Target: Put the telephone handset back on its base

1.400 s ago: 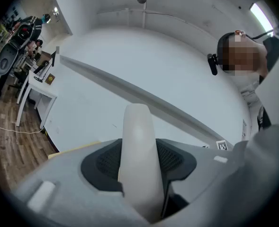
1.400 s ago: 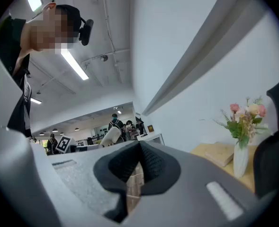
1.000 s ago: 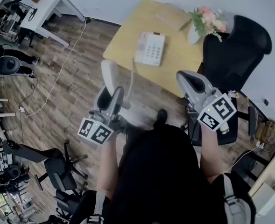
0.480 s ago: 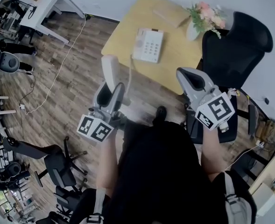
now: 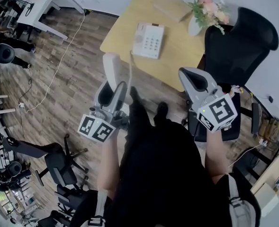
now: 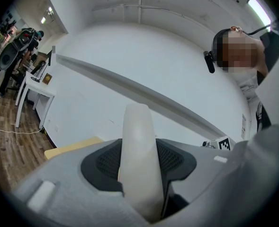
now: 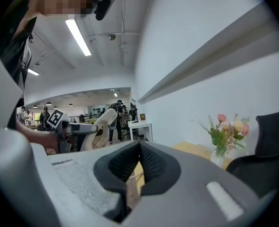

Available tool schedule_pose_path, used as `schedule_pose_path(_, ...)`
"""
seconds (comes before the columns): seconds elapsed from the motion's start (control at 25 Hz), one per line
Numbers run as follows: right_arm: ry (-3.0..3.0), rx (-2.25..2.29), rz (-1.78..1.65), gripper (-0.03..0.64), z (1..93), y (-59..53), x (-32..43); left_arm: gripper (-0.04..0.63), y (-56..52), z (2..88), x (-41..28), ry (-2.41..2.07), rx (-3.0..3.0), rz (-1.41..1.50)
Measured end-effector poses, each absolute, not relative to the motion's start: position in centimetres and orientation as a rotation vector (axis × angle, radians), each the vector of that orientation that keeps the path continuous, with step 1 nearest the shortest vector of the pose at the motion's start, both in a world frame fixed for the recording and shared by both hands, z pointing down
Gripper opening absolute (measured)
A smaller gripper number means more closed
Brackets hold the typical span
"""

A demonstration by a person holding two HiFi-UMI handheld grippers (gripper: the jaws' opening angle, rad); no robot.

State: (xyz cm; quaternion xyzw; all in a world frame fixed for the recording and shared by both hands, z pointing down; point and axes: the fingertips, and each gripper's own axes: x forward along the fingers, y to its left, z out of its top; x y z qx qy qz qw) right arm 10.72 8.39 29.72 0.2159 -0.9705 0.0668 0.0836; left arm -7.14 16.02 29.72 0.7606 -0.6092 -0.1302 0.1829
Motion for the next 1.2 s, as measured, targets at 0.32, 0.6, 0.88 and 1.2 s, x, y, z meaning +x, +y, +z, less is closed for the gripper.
schedule_pose_path(0.32,-2.898,0.621,0.236,0.002,30.2,8.3,9.1,0.221,15.6,30.7,-7.6,-1.695,2.140,-0.324)
schedule_pose_path(0.6,-2.857,0.655,0.209,0.002,31.0,6.9,8.5,0.221,13.3,32.4,-8.5,-1.686,2.101,-0.300)
schedule_pose_path(0.88,-2.828,0.685,0.208,0.002,31.2,4.2,6.8,0.221,9.5,33.1,-9.6,-1.649,2.097,-0.294)
schedule_pose_path(1.2,-2.783,0.694,0.288,0.002,31.5,-0.3,4.7,0.221,3.8,33.5,-11.9,-1.604,2.116,-0.301)
